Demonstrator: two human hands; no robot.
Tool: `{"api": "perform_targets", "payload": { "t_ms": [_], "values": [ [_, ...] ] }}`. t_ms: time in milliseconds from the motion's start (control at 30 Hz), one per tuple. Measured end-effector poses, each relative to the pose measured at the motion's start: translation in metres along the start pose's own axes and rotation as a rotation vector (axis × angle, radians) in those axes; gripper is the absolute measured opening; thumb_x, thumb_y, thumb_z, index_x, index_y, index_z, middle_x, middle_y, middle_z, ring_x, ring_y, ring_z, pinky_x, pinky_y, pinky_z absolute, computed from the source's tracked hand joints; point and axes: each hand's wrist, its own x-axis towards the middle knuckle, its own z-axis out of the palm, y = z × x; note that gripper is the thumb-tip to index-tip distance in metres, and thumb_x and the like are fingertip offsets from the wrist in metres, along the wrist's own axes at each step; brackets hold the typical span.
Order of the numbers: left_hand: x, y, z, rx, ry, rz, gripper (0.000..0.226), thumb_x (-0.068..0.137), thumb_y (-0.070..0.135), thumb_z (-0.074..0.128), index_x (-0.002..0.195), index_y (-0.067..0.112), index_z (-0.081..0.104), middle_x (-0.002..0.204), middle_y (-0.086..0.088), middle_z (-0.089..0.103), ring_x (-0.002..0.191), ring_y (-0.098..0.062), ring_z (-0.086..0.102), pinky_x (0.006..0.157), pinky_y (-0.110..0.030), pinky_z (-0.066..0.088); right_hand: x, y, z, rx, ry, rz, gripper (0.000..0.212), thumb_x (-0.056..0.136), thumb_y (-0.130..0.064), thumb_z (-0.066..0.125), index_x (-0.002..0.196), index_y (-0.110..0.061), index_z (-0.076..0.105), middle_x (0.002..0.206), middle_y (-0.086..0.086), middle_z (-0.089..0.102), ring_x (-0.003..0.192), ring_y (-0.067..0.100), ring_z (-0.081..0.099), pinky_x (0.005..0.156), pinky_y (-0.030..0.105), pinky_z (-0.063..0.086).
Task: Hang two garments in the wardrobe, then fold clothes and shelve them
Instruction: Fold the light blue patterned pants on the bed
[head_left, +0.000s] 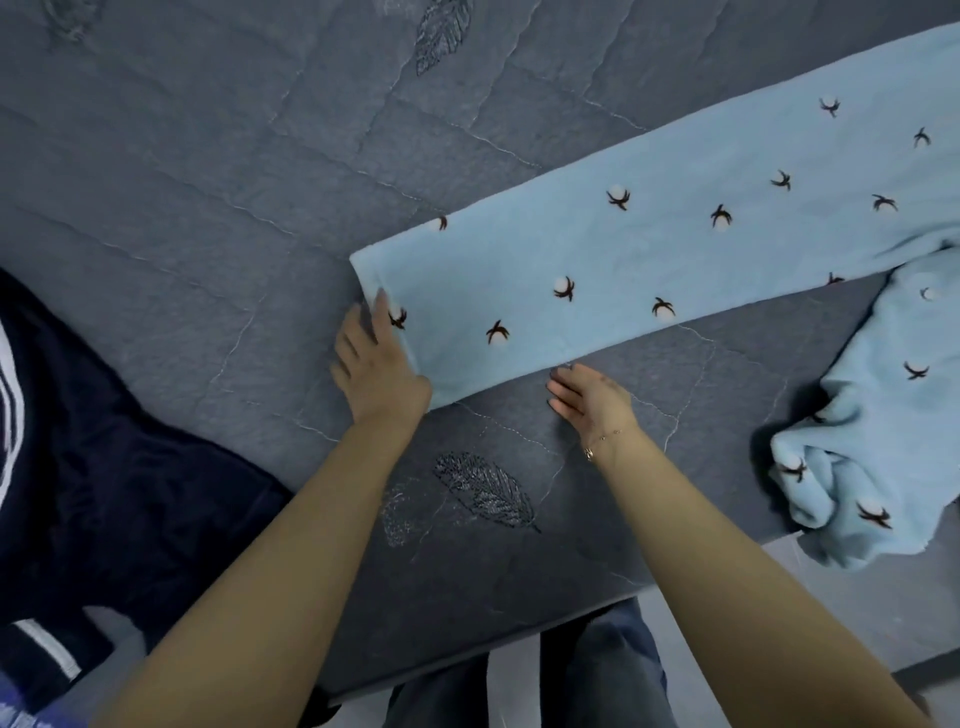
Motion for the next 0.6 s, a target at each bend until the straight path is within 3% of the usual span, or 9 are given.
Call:
{"api": "perform_targets", "payload": {
  "t_ms": [133,200,267,333,467,600],
  "values": [
    [-0.009,0.034,0.01,0.175,-0.082,0.406,0.066,0.097,0.024,0.052,0.154,0.02,0.019,0.162,-0.01,-0.001,0.147,-0.028,0.007,0.118,-0.047,0.012,-0.011,-0.006,-0.035,-0.064,-0.017,-0.026,0.038,0.092,-0.004,0.061,0.128,-0.006,0.051,0.122,0.017,0.064,0.106,0.022,0.062,0.101,0.036,0.049],
    [-0.016,0.051,0.028,0.216,-0.218,0.459,0.056,0.104,0.033,0.034,0.155,0.023,0.013,0.163,-0.007,-0.004,0.149,-0.025,0.004,0.12,-0.046,0.01,-0.014,-0.009,-0.062,-0.095,-0.055,-0.035,0.042,0.093,-0.007,0.061,0.134,-0.008,0.049,0.126,0.013,0.062,0.112,0.02,0.06,0.104,0.034,0.046],
    [-0.023,0.062,0.046,0.319,-0.299,0.356,0.054,0.106,0.038,0.021,0.155,0.031,0.001,0.162,-0.001,-0.014,0.15,-0.021,-0.007,0.12,-0.05,0.004,-0.019,-0.013,-0.09,-0.123,-0.105,-0.049,0.046,0.095,-0.01,0.058,0.139,-0.01,0.046,0.129,0.007,0.061,0.117,0.018,0.058,0.106,0.033,0.044],
    [-0.03,0.072,0.058,0.364,-0.262,0.207,0.052,0.106,0.039,0.016,0.154,0.035,-0.005,0.161,0.004,-0.019,0.149,-0.018,-0.013,0.12,-0.052,0.001,-0.024,-0.022,-0.116,-0.15,-0.175,-0.073,0.043,0.098,-0.012,0.054,0.14,-0.012,0.046,0.127,0.003,0.06,0.116,0.016,0.059,0.102,0.031,0.045],
    [-0.058,0.106,0.069,0.263,-0.168,0.013,0.054,0.105,0.037,0.024,0.156,0.023,0.01,0.163,-0.008,-0.006,0.15,-0.026,-0.001,0.12,-0.049,0.007,-0.032,-0.057,-0.162,-0.216,-0.285,-0.133,0.035,0.099,-0.013,0.053,0.134,-0.014,0.053,0.126,0.001,0.063,0.112,0.016,0.063,0.096,0.028,0.049],
    [-0.096,0.163,0.077,0.137,-0.094,0.074,0.05,0.105,0.033,0.029,0.153,0.017,0.025,0.162,-0.013,0.008,0.148,-0.029,0.013,0.119,-0.047,0.014,-0.036,-0.111,-0.21,-0.286,-0.281,-0.276,0.032,0.099,-0.014,0.053,0.131,-0.012,0.056,0.125,0.004,0.064,0.112,0.018,0.063,0.1,0.033,0.049]
  ]
}}
